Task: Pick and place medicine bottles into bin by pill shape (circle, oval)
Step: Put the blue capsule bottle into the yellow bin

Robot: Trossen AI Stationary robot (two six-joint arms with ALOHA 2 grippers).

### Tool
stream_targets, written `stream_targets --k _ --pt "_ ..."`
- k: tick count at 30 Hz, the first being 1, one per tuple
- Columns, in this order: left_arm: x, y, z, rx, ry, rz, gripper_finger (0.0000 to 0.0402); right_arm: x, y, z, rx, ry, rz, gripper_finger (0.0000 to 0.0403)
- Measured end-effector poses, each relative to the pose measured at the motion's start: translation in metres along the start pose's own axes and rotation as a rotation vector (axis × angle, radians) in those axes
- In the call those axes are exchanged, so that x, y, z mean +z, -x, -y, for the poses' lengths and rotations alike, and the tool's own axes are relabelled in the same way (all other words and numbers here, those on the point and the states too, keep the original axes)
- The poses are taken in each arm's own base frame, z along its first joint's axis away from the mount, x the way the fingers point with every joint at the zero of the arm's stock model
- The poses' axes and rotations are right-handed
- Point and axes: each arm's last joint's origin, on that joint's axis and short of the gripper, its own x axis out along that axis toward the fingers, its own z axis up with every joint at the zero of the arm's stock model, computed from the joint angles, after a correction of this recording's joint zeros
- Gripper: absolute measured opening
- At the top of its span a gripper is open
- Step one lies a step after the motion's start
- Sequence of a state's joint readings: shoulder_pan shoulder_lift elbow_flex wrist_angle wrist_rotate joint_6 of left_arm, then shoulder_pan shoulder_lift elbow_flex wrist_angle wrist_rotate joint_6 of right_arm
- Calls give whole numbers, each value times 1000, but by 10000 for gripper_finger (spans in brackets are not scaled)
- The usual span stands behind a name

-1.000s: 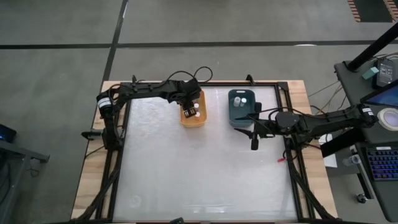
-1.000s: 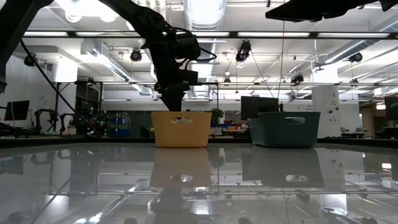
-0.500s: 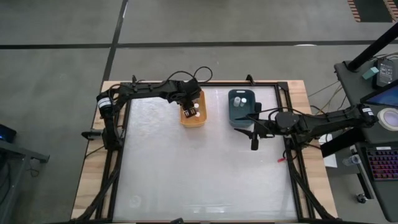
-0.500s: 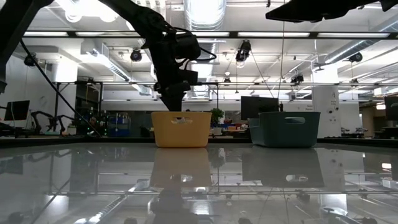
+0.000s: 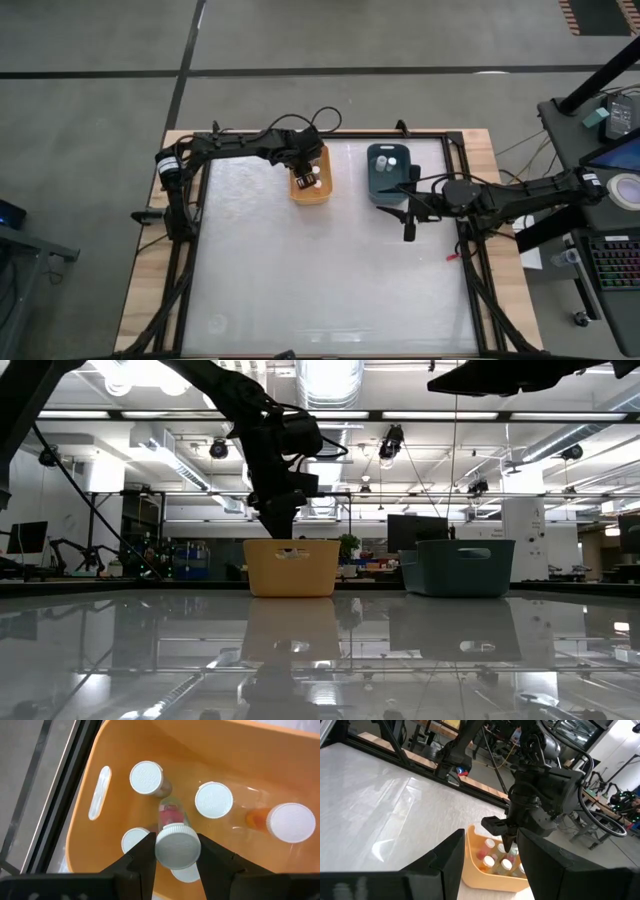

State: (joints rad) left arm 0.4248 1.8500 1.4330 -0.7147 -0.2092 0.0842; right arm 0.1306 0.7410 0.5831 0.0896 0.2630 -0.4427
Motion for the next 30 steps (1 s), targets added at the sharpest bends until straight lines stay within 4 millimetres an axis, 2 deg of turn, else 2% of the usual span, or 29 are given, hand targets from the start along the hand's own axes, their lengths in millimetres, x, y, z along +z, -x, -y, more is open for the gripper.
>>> stream_targets --k 30 --pt "-4 -5 2 -1 26 4 106 0 0 0 1 0 -2 173"
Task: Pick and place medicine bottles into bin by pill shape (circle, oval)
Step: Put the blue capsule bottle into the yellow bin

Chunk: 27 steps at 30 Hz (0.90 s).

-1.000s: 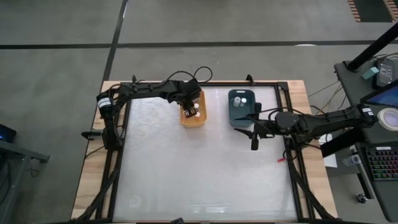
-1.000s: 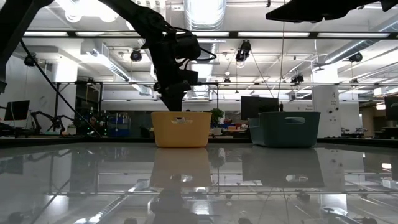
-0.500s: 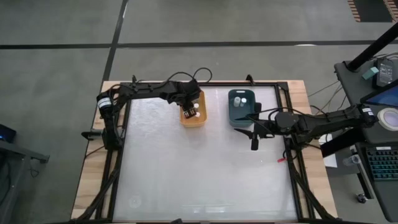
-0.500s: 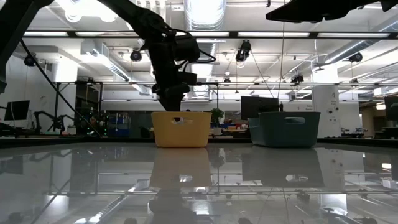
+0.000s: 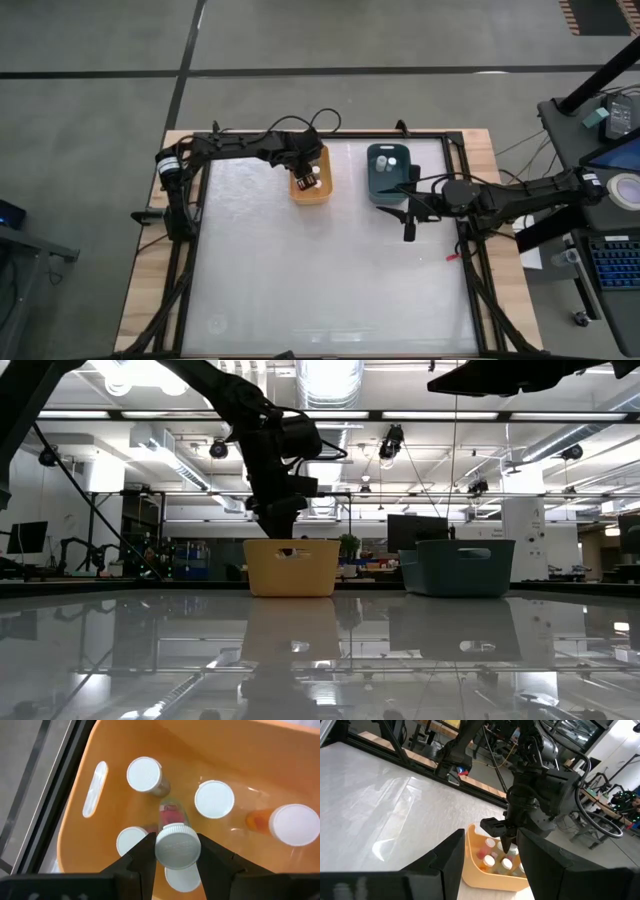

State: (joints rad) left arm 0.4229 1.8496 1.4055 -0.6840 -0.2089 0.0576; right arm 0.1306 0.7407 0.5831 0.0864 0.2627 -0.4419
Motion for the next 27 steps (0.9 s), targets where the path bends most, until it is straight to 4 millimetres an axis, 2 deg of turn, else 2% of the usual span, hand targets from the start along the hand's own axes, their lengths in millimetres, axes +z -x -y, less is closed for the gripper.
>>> stream_targets --k 21,27 --pt "0 -1 0 1 2 7 107 0 0 0 0 1 0 173" --pt "0 -1 0 1 3 8 125 0 0 0 0 2 -1 173"
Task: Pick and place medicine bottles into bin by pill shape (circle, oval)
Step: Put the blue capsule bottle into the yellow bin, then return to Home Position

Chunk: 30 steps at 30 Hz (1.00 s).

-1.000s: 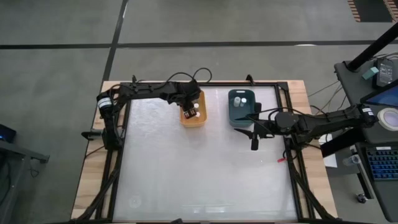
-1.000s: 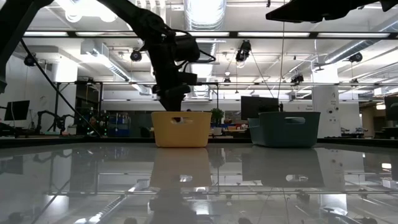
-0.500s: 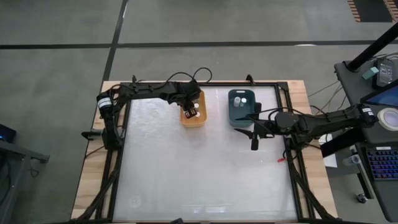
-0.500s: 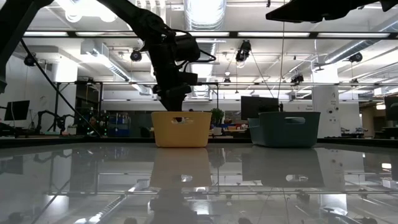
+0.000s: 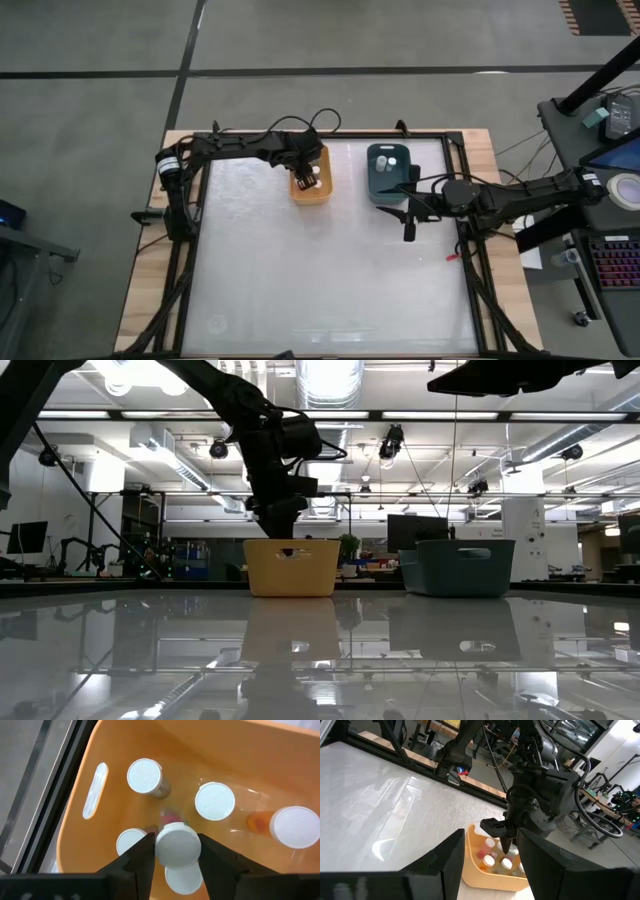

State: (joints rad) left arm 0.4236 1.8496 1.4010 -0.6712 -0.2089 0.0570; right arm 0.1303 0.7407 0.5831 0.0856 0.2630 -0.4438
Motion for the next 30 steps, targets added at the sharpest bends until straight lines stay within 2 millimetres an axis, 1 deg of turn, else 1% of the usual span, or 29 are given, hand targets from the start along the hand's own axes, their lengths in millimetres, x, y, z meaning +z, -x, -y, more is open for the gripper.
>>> stream_targets --k 7,26,28,30 --pt "1 0 0 1 2 8 149 0 0 0 0 0 0 173" --pt "2 1 0 1 1 14 151 0 0 0 1 1 0 173" --pt "4 4 -1 1 -3 20 151 0 0 0 0 2 -1 173" --pt "5 12 1 -1 -9 35 151 0 0 0 1 5 -1 173"
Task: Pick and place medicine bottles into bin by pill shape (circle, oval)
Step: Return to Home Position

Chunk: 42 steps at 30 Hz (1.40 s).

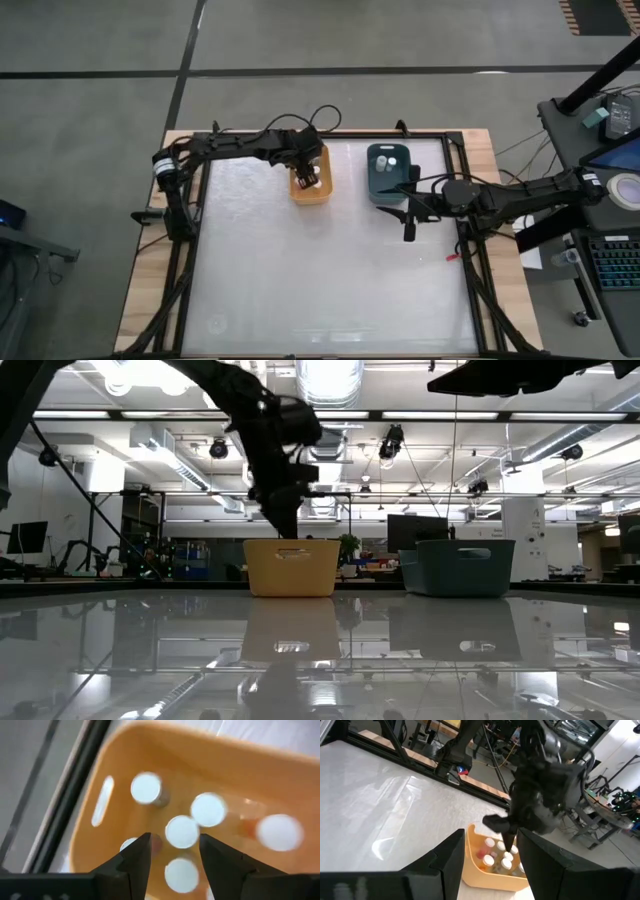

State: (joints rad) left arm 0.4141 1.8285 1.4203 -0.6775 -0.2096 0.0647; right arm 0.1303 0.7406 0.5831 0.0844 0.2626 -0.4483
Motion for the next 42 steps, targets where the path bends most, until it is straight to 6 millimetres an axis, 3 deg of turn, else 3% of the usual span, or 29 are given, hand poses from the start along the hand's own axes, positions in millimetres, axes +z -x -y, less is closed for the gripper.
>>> stream_targets --k 4,9,15,21,27,32,42 --pt "4 35 9 -15 -17 109 151 -2 0 -1 3 18 -4 173" --pt "-6 77 33 -61 -73 282 150 -7 4 -3 10 29 -1 173" --pt "-34 116 58 -134 -119 512 150 -8 14 -1 17 9 41 173" --pt "-75 148 59 -184 -144 618 150 -12 25 0 3 -9 75 173" --pt "-121 162 50 -214 -129 727 150 -16 32 1 -7 -18 96 173" --pt "-156 162 41 -228 -92 824 150 -21 34 -1 -3 -17 93 173" --pt "-207 159 29 -261 -61 953 150 -30 49 -1 -29 -30 147 173"
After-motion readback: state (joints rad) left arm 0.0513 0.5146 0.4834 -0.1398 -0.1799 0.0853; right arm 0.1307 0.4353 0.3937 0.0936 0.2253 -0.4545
